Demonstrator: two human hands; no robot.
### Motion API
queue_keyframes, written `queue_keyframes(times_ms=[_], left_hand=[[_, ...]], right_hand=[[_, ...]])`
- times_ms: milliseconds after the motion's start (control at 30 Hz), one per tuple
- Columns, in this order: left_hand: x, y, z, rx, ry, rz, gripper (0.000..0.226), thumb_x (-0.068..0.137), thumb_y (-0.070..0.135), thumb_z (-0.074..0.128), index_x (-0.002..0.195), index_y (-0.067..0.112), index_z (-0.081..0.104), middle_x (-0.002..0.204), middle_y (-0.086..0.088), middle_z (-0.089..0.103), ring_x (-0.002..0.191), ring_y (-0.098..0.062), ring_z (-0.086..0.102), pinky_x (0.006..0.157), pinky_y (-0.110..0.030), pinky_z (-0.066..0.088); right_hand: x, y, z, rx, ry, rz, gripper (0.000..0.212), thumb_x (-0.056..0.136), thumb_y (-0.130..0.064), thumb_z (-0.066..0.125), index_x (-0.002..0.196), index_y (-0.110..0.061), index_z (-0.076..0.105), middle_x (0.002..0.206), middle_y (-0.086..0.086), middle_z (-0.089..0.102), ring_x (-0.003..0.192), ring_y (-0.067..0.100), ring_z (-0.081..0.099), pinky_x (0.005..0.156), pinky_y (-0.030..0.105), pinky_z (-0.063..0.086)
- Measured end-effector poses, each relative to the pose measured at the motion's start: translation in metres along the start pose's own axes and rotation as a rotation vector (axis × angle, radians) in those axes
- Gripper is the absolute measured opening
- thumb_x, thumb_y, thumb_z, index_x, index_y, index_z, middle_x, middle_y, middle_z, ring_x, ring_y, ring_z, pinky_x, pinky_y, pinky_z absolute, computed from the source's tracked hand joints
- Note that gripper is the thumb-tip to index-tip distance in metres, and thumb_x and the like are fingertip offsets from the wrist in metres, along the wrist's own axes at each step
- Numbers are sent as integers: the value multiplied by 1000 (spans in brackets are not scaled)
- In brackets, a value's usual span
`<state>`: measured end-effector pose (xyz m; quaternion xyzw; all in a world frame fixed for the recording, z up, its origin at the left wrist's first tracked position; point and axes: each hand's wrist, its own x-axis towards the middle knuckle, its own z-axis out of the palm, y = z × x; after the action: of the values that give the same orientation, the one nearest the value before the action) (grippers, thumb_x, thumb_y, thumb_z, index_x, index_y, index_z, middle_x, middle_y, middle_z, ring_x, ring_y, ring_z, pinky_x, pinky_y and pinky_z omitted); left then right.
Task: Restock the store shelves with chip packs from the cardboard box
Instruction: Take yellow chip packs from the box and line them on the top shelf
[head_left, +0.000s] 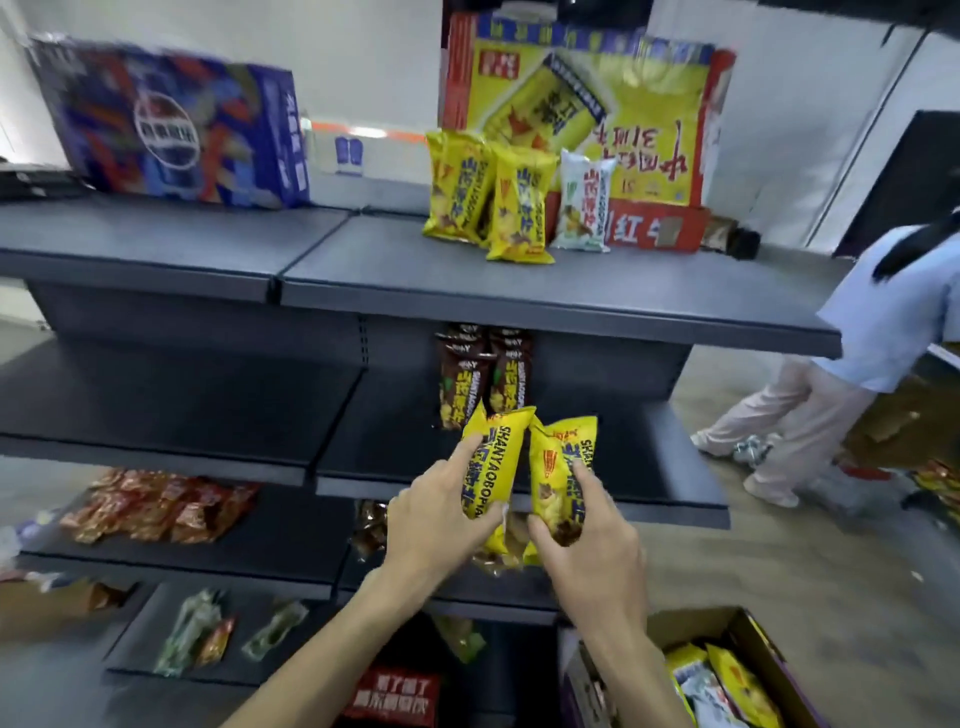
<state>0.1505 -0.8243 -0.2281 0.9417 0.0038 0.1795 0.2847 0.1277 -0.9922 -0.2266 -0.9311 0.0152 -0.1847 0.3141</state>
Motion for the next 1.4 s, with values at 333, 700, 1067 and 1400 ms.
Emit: queue_keyframes(times_ms=[333, 700, 1067, 1400], left_hand=[[75, 37, -107, -9, 390, 210, 76, 75, 61, 60, 143, 42, 31, 102, 13, 67, 86, -14, 66, 65, -33, 54], [214, 70, -137, 228, 519, 189, 73, 82, 55, 62, 144, 31, 32, 94, 0, 69, 82, -30, 67, 58, -34, 40], [337, 58, -99, 396, 456, 7, 71, 86, 49, 64, 142, 25, 27, 99, -6, 66, 87, -31, 68, 60, -34, 42], [372, 14, -56, 322, 383, -47, 94, 79, 57, 67, 152, 38, 12, 112, -11, 54, 89, -36, 64, 73, -42, 52]], right_hand=[[73, -99, -53, 107, 279, -254, 76, 77, -45, 75, 144, -34, 39, 127, -11, 62, 109, 14, 63, 84, 36, 55], [210, -136, -65, 84, 330, -350, 72, 85, -47, 69, 147, -28, 36, 137, -7, 57, 115, 20, 59, 85, 36, 51], [314, -146, -12, 72, 327, -348, 78, 85, -42, 71, 149, -22, 32, 150, -1, 43, 126, 24, 52, 89, 42, 52], [342, -134, 36, -82, 311, -288, 86, 64, -50, 84, 126, -24, 30, 132, 9, 32, 112, 31, 41, 76, 43, 55]])
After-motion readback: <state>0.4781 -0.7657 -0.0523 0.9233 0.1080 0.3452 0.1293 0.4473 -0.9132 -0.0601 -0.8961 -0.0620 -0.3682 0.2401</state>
